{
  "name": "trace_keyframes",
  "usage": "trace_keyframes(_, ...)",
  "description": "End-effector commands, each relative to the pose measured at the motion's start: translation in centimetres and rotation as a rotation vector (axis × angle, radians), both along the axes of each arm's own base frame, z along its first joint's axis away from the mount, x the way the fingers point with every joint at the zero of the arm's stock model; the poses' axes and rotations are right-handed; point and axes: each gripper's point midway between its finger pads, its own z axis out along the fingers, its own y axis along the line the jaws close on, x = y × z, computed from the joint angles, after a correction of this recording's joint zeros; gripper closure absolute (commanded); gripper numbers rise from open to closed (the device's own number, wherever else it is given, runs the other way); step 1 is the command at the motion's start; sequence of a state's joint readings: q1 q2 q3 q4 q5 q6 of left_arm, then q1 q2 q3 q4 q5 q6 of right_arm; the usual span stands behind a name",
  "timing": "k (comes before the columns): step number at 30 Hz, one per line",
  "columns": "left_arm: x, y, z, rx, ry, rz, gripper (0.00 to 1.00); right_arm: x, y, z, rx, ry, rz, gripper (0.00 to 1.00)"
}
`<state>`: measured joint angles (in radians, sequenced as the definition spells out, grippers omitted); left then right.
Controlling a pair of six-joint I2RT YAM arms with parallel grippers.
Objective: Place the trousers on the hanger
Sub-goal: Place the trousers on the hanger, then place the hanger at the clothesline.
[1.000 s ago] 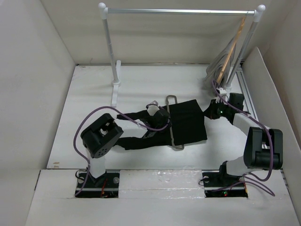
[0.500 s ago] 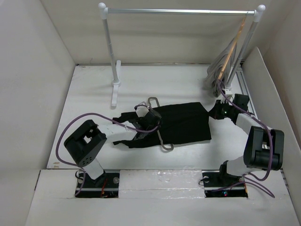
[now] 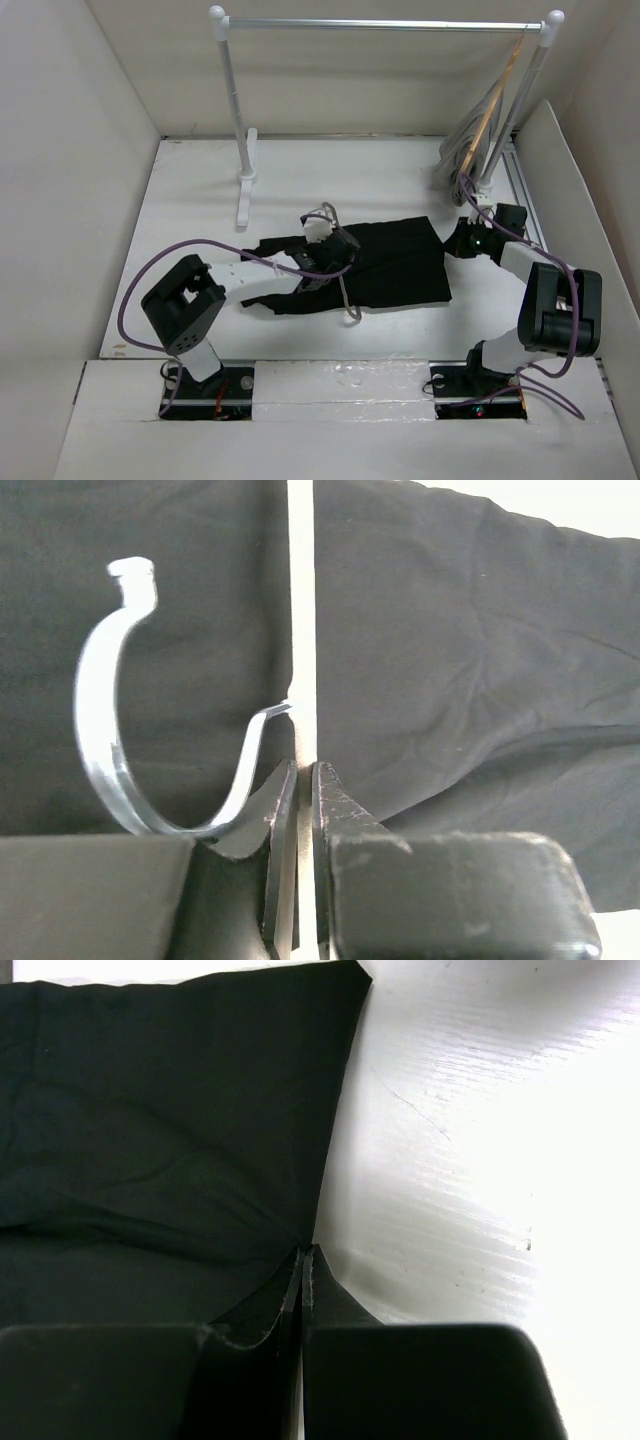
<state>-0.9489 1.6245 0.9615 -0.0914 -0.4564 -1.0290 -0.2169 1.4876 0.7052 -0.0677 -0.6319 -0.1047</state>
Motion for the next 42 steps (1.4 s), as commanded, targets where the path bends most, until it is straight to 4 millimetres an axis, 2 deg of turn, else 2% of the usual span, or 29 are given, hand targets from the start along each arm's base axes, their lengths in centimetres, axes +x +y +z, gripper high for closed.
trace_keyframes(1,0.9,0.7,1.6,0.108,-0.058,0.012,1.0,1.2,-1.1,0.3,-0.043,-0.057,-0.013,1.0)
trace_keyframes(3,0.7,0.8,2.0,0.166,-0.074,0.0,1.0,1.1,-1.2,0.0,-0.048,-0.049,-0.015,1.0)
trace_keyframes(4,1.3,1.0,2.6,0.19,-0.101,0.019,1.0,1.2,-1.3,-0.2,-0.051,-0.047,-0.018,1.0)
trace_keyframes(6,1.3,1.6,2.3,0.245,-0.091,0.019,1.0,0.9,-1.3,-0.6,-0.051,-0.032,-0.023,1.0)
trace_keyframes(10,1.2,1.9,2.8,0.274,-0.122,-0.004,1.0,0.7,-1.7,-1.1,-0.07,-0.02,-0.038,1.0)
trace_keyframes(18,0.3,-0.9,7.0,0.256,-0.217,-0.084,1.0,0.0,-1.3,-1.6,-0.065,0.001,-0.04,1.0)
trace_keyframes(21,-0.5,-2.1,8.7,0.205,-0.239,-0.108,1.0,-0.1,-0.9,-0.8,-0.064,-0.017,-0.033,0.94)
trace_keyframes(22,-0.7,-2.4,9.0,0.184,-0.235,-0.114,1.0,-0.2,-0.5,-0.6,-0.063,-0.018,-0.023,0.9)
trace_keyframes(24,-0.7,-2.5,10.1,0.149,-0.246,-0.109,1.0,-0.6,-0.1,0.2,-0.061,-0.02,-0.023,0.76)
trace_keyframes(25,-0.6,-2.6,10.8,0.137,-0.256,-0.105,1.0,-0.7,0.0,0.5,-0.072,-0.02,-0.028,0.63)
trace_keyframes(27,-0.6,-2.5,11.5,0.141,-0.258,-0.106,1.0,-1.0,0.0,2.1,-0.073,-0.039,-0.035,0.5)
trace_keyframes(28,-0.3,-3.0,13.1,0.121,-0.273,-0.103,1.0,-1.2,0.5,2.9,-0.07,-0.054,-0.017,0.36)
trace_keyframes(29,-0.4,-2.8,13.6,0.131,-0.27,-0.107,1.0,-1.9,0.7,3.3,-0.067,-0.04,-0.008,0.29)
trace_keyframes(30,-0.4,-2.9,14.6,0.124,-0.277,-0.114,1.0,-1.8,0.7,5.7,-0.077,-0.1,-0.001,0.26)
trace_keyframes(31,-0.4,-3.3,16.8,0.099,-0.294,-0.134,1.0,-2.4,1.1,8.2,-0.081,-0.149,0.021,0.23)
trace_keyframes(32,-0.4,-3.5,17.7,0.086,-0.302,-0.132,1.0,-3.0,1.3,7.8,-0.073,-0.121,0.034,0.22)
trace_keyframes(33,-0.4,-3.5,19.2,0.07,-0.315,-0.14,1.0,-3.5,1.5,10.3,-0.082,-0.192,0.041,0.22)
trace_keyframes(34,-0.5,-3.7,21.6,0.037,-0.332,-0.149,1.0,-4.0,2.4,12.5,-0.067,-0.229,0.078,0.22)
trace_keyframes(35,-0.6,-3.8,22.8,0.023,-0.341,-0.159,1.0,-4.6,3.0,13.9,-0.064,-0.257,0.099,0.22)
trace_keyframes(36,-0.8,-3.8,23.9,0.019,-0.348,-0.176,1.0,-5.2,4.6,15.4,-0.063,-0.285,0.152,0.21)
trace_keyframes(37,-0.7,-4.1,26.8,-0.026,-0.377,-0.178,1.0,-5.7,5.5,18.4,-0.073,-0.356,0.173,0.21)
trace_keyframes(39,-0.9,-3.9,27.7,-0.004,-0.372,-0.189,1.0,-7.1,8.2,21.5,-0.015,-0.421,0.227,0.21)
trace_keyframes(40,-0.9,-3.9,29.8,-0.028,-0.395,-0.19,1.0,-7.9,8.8,23.5,0.002,-0.479,0.23,0.21)
trace_keyframes(41,-0.9,-3.7,30.3,-0.024,-0.396,-0.194,1.0,-8.3,9.4,25.9,0.025,-0.519,0.23,0.21)
trace_keyframes(42,-1.0,-4.0,30.7,-0.031,-0.396,-0.204,1.0,-8.6,9.8,27.2,0.028,-0.546,0.241,0.21)
